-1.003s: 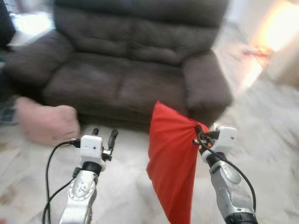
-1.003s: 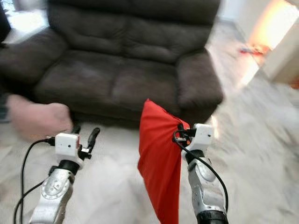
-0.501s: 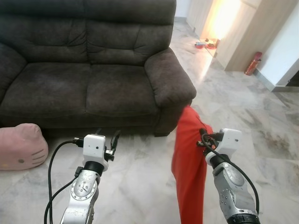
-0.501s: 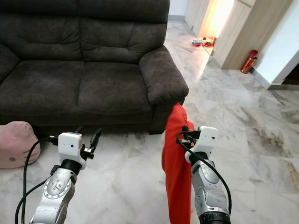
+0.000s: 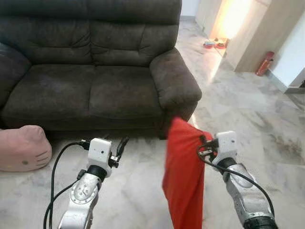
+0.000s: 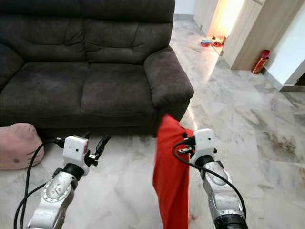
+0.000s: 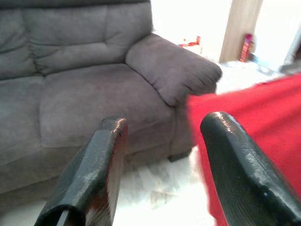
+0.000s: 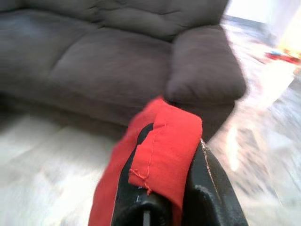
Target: Move the pillow to the sofa from floor
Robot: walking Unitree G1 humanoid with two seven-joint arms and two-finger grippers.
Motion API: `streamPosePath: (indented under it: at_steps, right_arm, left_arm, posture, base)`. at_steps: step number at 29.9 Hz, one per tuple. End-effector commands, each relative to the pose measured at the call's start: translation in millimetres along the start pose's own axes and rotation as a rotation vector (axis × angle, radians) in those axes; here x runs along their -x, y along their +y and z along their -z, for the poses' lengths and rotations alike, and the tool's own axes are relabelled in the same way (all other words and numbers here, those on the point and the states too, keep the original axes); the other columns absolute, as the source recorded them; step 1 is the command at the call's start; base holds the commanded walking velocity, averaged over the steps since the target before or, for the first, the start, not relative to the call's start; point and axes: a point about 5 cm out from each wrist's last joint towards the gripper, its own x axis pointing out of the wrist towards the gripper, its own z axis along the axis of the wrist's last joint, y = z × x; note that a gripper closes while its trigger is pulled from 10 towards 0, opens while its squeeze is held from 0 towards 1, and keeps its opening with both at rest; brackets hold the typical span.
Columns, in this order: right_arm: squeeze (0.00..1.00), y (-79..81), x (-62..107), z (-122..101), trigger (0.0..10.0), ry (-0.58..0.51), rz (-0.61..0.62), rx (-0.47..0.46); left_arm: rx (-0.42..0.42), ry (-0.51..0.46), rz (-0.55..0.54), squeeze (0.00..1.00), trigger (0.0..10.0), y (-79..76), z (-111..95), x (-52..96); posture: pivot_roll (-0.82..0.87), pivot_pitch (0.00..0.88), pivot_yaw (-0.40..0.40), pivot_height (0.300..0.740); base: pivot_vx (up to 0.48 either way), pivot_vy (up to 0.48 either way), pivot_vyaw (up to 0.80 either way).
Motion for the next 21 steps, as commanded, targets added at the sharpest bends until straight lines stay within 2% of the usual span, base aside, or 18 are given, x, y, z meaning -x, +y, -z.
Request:
streamPosePath:
  at_steps: [1, 5, 9, 10, 12, 13, 15, 16, 18, 21]
  right_arm:
    - [0.00, -1.5, -5.2, -36.8, 10.0, -0.132, -0.066, 0.088]
    - [0.00, 5.8, 0.4, -39.6, 10.0, -0.113, -0.230, 0.163]
    - [0.00, 10.9, 6.0, -38.4, 10.0, -0.065, -0.372, 0.258]
    - [0.00, 10.9, 6.0, -38.4, 10.0, -0.065, -0.372, 0.258]
    - [0.00, 15.5, 9.0, -38.1, 10.0, -0.044, -0.462, 0.288]
    - [0.00, 15.5, 9.0, -38.1, 10.0, -0.044, -0.462, 0.288]
    - [0.00, 19.9, 11.3, -38.3, 10.0, -0.020, -0.536, 0.298]
    - [0.00, 19.9, 11.3, -38.3, 10.0, -0.020, -0.536, 0.298]
    - [0.00, 25.4, 15.8, -39.7, 10.0, -0.004, -0.620, 0.317]
    - [0.00, 27.0, 17.7, -41.5, 10.0, -0.003, -0.652, 0.324]
  left_arm:
    - [0.007, 0.003, 0.059, 0.00, 10.0, -1.9, -3.8, 1.0]
    - [-0.002, 0.064, 0.221, 0.00, 10.0, -1.3, -4.6, 10.3]
    - [-0.045, 0.170, 0.434, 0.00, 10.0, 0.4, -3.8, 26.2]
    - [-0.045, 0.170, 0.434, 0.00, 10.0, 0.4, -3.8, 26.2]
    - [-0.053, 0.239, 0.551, 0.00, 10.0, 1.5, -4.2, 36.9]
    - [-0.053, 0.239, 0.551, 0.00, 10.0, 1.5, -4.2, 36.9]
    - [-0.107, 0.313, 0.647, 0.00, 10.0, 4.3, -2.0, 46.5]
    - [-0.107, 0.313, 0.647, 0.00, 10.0, 4.3, -2.0, 46.5]
    - [-0.153, 0.365, 0.722, 0.00, 10.0, 5.8, -1.3, 53.2]
    - [-0.167, 0.379, 0.746, 0.00, 10.0, 6.3, -2.5, 54.3]
  posture:
    - [0.15, 0.000, -0.105, 0.740]
    - [0.15, 0.000, -0.104, 0.740]
    - [0.16, 0.000, -0.103, 0.740]
    - [0.16, 0.000, -0.103, 0.740]
    - [0.16, 0.000, -0.102, 0.740]
    - [0.16, 0.000, -0.102, 0.740]
    - [0.17, 0.000, -0.101, 0.740]
    - [0.17, 0.000, -0.101, 0.740]
    - [0.17, 0.000, -0.101, 0.740]
    - [0.17, 0.000, -0.099, 0.740]
  base:
    - [0.000, 0.000, 0.00]
    - [0.000, 0.000, 0.00]
    - [0.000, 0.000, 0.00]
    - [0.000, 0.000, 0.00]
    - [0.000, 0.000, 0.00]
    - [0.000, 0.000, 0.00]
    - [0.000, 0.000, 0.00]
    - [0.000, 0.000, 0.00]
    - [0.000, 0.000, 0.00]
    - [0.000, 0.000, 0.00]
